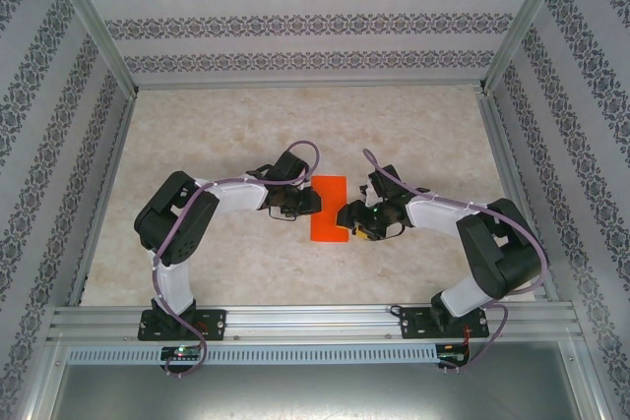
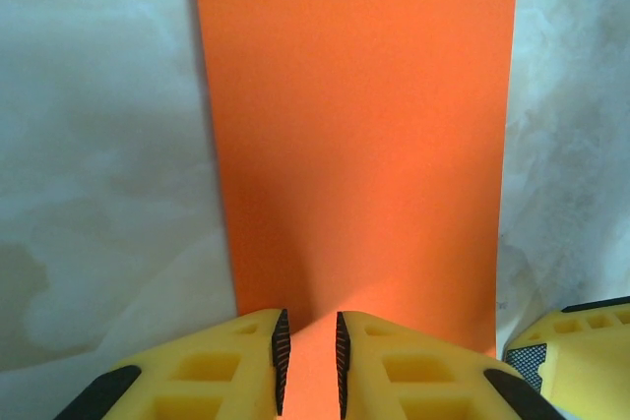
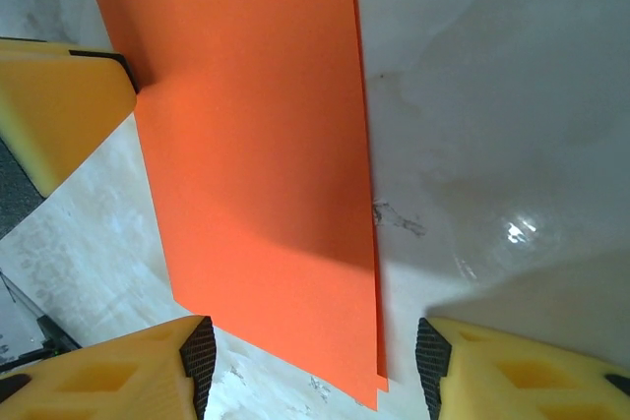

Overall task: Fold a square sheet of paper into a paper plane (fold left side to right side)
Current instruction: Fold the triangle a second time at the center of the table.

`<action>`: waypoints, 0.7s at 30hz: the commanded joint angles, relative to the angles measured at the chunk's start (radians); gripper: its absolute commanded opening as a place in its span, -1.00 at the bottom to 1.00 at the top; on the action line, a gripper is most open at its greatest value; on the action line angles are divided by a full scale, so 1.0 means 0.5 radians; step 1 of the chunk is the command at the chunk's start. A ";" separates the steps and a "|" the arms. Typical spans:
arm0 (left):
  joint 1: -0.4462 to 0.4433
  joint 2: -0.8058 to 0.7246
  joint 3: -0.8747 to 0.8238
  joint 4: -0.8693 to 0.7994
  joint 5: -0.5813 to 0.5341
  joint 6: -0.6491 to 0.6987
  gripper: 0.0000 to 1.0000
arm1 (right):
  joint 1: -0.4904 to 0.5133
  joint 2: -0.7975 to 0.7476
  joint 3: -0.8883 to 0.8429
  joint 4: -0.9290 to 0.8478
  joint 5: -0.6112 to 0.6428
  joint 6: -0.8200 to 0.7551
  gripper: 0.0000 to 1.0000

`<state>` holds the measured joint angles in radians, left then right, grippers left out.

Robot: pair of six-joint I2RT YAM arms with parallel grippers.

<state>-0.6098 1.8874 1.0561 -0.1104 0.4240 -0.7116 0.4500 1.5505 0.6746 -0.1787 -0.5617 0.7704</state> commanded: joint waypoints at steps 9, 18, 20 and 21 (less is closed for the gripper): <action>-0.032 -0.024 -0.052 -0.034 -0.052 0.045 -0.50 | 0.083 0.104 0.027 0.181 -0.026 0.140 0.08; -0.032 -0.030 -0.054 -0.043 -0.065 0.049 -0.50 | 0.085 -0.063 0.096 -0.123 0.152 0.027 0.08; -0.032 -0.029 -0.053 -0.044 -0.064 0.050 -0.50 | 0.083 -0.058 0.092 -0.137 0.168 0.024 0.08; -0.032 -0.029 -0.054 -0.043 -0.063 0.047 -0.50 | 0.087 -0.053 0.089 -0.140 0.172 0.023 0.08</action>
<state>-0.6098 1.8858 1.0527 -0.1051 0.4232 -0.7109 0.4873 1.5421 0.7033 -0.2173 -0.5064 0.8047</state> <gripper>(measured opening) 0.248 0.538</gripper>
